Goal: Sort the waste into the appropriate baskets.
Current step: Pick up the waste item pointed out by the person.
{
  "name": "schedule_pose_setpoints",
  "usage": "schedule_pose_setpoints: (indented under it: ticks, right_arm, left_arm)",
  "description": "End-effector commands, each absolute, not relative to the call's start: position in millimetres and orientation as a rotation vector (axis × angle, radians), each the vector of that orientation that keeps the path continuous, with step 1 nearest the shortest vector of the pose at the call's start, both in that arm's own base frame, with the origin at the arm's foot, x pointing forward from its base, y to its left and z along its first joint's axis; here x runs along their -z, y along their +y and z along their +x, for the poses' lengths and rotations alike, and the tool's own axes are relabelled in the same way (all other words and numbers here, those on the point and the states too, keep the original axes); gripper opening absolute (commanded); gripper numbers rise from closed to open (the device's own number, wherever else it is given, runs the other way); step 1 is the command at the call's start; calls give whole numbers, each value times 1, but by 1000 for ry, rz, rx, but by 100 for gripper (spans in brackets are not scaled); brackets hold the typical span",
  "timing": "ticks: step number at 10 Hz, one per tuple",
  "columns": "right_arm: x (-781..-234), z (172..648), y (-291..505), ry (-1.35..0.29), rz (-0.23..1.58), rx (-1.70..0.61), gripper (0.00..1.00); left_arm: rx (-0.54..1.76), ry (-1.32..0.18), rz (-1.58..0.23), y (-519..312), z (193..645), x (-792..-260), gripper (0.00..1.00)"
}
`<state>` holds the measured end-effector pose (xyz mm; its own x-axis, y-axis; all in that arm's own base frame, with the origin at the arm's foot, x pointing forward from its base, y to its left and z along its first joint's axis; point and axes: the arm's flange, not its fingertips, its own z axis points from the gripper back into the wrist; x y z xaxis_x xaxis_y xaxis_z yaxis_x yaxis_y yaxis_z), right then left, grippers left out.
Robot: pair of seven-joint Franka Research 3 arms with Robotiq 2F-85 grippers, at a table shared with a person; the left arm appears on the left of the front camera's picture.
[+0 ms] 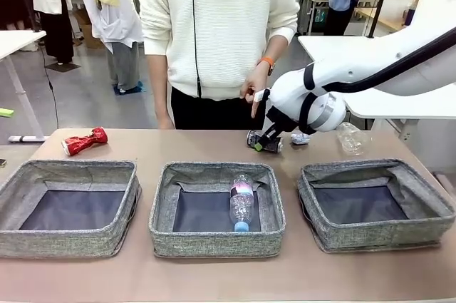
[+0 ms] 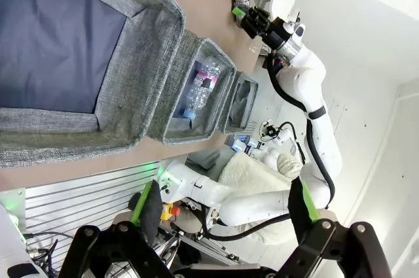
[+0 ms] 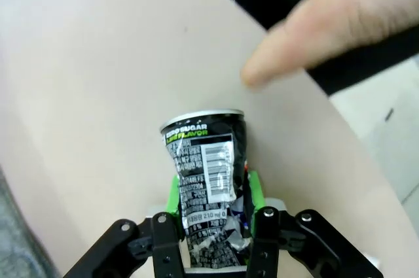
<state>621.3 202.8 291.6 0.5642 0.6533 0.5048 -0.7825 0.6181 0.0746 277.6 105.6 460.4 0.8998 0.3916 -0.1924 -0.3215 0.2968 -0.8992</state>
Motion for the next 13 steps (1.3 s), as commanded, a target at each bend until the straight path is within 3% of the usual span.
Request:
schedule_pose_setpoints:
  ticks: [1, 3, 5, 8, 9, 11, 12, 13]
  right_arm:
    - [-375, 562, 168, -266, 164, -782, 0]
    - [-490, 447, 143, -327, 104, -660, 0]
    - [-539, 359, 144, -313, 157, -515, 0]
    - [-534, 343, 141, -353, 202, -311, 0]
    - [-549, 342, 144, -334, 183, -451, 0]
    - [-549, 342, 144, -334, 183, -451, 0]
    - [-551, 326, 145, -334, 188, -396, 43]
    - [-537, 346, 165, -300, 230, -306, 43]
  left_arm:
    - [-470, -75, -1201, 104, 275, -461, 100]
    - [-470, -75, -1201, 104, 275, -461, 100]
    - [-470, -75, -1201, 104, 275, -461, 100]
    - [-470, -75, -1201, 104, 275, -461, 100]
    - [-470, -75, -1201, 104, 275, -461, 100]
    - [-470, -75, -1201, 104, 275, -461, 100]
    - [-470, -75, -1201, 104, 275, -461, 100]
    - [-470, -75, -1201, 104, 275, -461, 100]
